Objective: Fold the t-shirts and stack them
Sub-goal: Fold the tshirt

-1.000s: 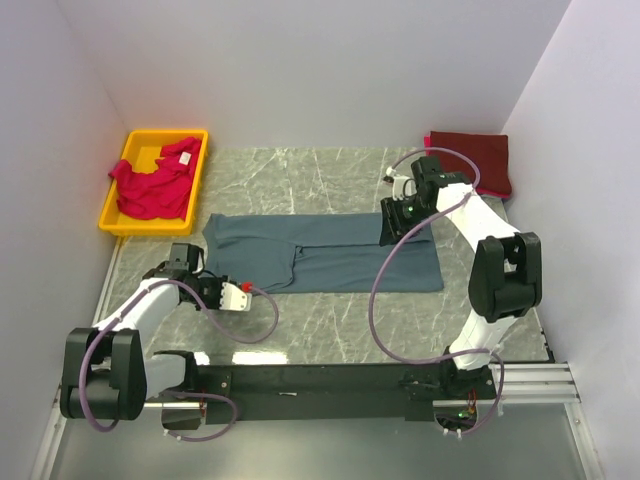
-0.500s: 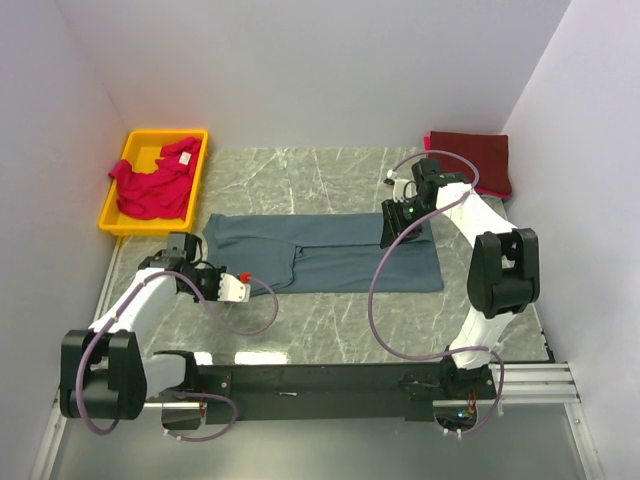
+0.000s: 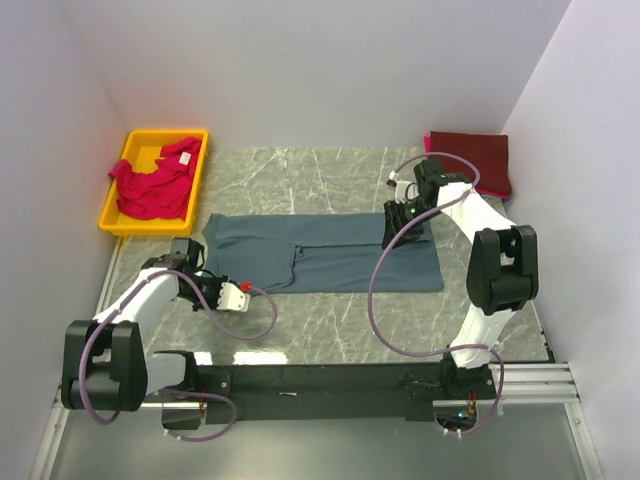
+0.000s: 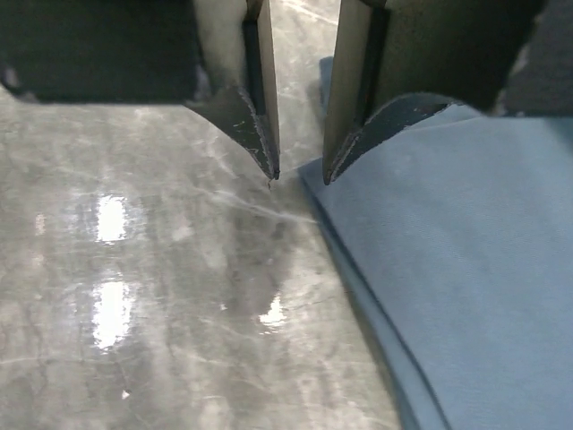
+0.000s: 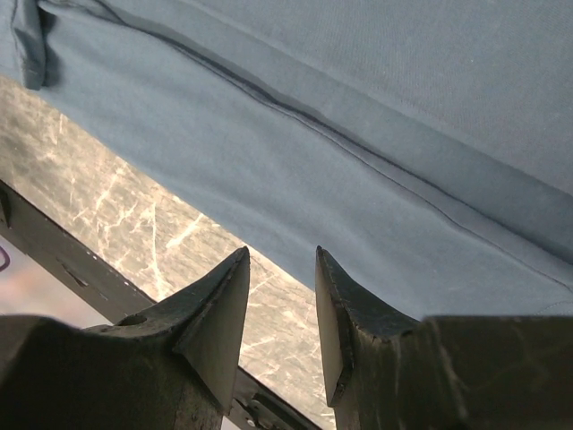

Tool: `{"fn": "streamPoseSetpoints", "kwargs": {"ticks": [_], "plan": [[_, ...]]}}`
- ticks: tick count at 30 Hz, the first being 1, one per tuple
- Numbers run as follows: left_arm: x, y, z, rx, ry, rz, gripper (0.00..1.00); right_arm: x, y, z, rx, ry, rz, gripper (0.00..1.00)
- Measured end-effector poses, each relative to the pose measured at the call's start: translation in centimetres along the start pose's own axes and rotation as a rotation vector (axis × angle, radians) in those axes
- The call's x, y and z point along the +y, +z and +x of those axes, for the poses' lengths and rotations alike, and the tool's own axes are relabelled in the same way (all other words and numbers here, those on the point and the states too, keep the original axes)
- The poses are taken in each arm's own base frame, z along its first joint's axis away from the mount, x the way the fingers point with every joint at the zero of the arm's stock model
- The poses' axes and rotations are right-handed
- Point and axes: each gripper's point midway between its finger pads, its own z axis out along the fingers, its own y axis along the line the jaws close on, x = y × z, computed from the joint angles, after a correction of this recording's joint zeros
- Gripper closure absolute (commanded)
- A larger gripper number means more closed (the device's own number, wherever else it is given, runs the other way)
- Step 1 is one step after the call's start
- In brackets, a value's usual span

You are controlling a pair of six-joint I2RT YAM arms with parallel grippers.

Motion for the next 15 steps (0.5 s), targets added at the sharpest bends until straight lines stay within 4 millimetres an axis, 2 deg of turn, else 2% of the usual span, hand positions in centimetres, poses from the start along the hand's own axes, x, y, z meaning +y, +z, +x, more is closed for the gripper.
{"fn": "streamPoseSetpoints", "kwargs": {"ticks": [7,9,15], "plan": [[-0.2,1.0,0.6,0.001,-0.023,0.032,0.67,-0.2,0.6,0.4,0.026,0.016,-0.008,0.58],[-0.1,1.0,0.7,-0.001,-0.025,0.036,0.72,-0.2,0.6,0.5,0.031,0.019,-0.009,0.58],[0.4,1.2,0.9,-0.001,-0.026,0.047,0.94,-0.1,0.6,0.9,0.043,0.025,-0.011,0.59]]}}
